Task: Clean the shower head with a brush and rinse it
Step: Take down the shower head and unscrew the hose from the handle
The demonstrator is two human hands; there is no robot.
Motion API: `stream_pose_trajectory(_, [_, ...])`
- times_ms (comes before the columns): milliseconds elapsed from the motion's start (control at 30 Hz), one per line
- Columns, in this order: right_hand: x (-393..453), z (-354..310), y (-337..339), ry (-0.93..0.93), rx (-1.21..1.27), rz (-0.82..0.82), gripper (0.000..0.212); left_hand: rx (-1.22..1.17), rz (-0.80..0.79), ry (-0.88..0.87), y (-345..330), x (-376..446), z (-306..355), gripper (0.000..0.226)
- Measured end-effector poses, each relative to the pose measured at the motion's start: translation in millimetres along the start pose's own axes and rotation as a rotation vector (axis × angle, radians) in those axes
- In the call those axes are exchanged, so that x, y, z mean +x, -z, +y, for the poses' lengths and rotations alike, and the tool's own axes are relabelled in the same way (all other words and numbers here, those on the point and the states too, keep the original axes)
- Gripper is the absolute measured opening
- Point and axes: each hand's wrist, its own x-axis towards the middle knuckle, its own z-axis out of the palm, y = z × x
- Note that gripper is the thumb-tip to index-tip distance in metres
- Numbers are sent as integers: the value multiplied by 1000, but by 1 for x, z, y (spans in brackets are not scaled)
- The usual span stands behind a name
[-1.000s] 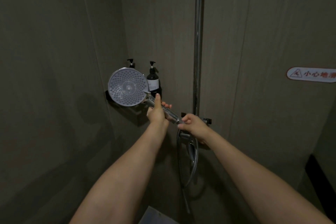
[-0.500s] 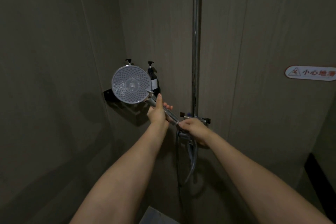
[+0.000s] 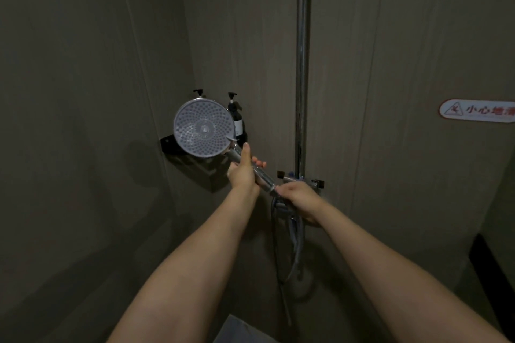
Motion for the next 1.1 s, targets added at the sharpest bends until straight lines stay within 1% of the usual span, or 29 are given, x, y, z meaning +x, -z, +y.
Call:
stream_pose_trajectory(67, [-2, 0, -1, 50, 52, 48, 12, -11, 1, 1, -1, 0, 0, 15])
stream_pose_trajectory(100, [-1, 1, -1, 52, 97, 72, 14, -16, 4, -3, -1, 1, 0, 15])
stream_pose_trajectory(167, [1, 3, -1, 35, 105, 47, 20, -9, 7, -7, -1, 2, 0, 15])
stream_pose_trajectory(233, [2, 3, -2, 38, 70, 18, 20, 4, 1, -4, -1, 2, -1, 15])
stream_pose_trajectory(300, [0, 2, -1, 46, 131, 31, 23, 6, -3, -1, 0, 3, -1, 17])
stream_pose_trajectory(367, [1, 2, 1, 17, 178, 9, 25, 6, -5, 4, 0, 4, -2, 19])
stream_pose_trajectory(467, [3, 6, 0, 34, 64, -33, 13, 7, -5, 9, 1, 3, -3, 15])
stream_pose_trajectory(567, [2, 7, -1, 50, 114, 6, 14, 5, -1, 9, 1, 4, -3, 15])
stream_pose_trajectory(667, [2, 7, -1, 40, 17, -36, 9, 17, 8, 9, 2, 5, -5, 14])
stream_pose_trajectory(700, [2, 7, -2, 47, -2, -21, 7, 15, 9, 10, 1, 5, -5, 14])
stream_pose_trajectory(767, [1, 7, -4, 38, 101, 21, 15, 13, 6, 14, 0, 4, -5, 14])
stream_pose_trajectory(800, [2, 8, -4, 17, 158, 19, 22, 12, 3, 17, 0, 4, -5, 14])
stream_pose_trajectory(833, [3, 9, -3, 1, 153, 1, 26, 12, 3, 18, 1, 4, -5, 15])
stream_pose_trajectory(867, [3, 9, -3, 2, 85, -25, 26, 13, 3, 19, 2, 5, -5, 15])
stream_pose_trajectory(900, [3, 9, -2, 18, -2, -41, 22, 13, 4, 22, 3, 6, -6, 16])
stream_pose_trajectory(967, [4, 10, -3, 66, -87, 15, 8, 2, 1, 33, 4, 7, -7, 16])
stream_pose_trajectory(1033, [7, 13, -5, 97, -50, 73, 7, -14, 5, 36, 4, 8, -7, 15])
stream_pose_trajectory(1100, [7, 12, -5, 74, -9, 49, 15, 1, 0, 34, 4, 10, -7, 15])
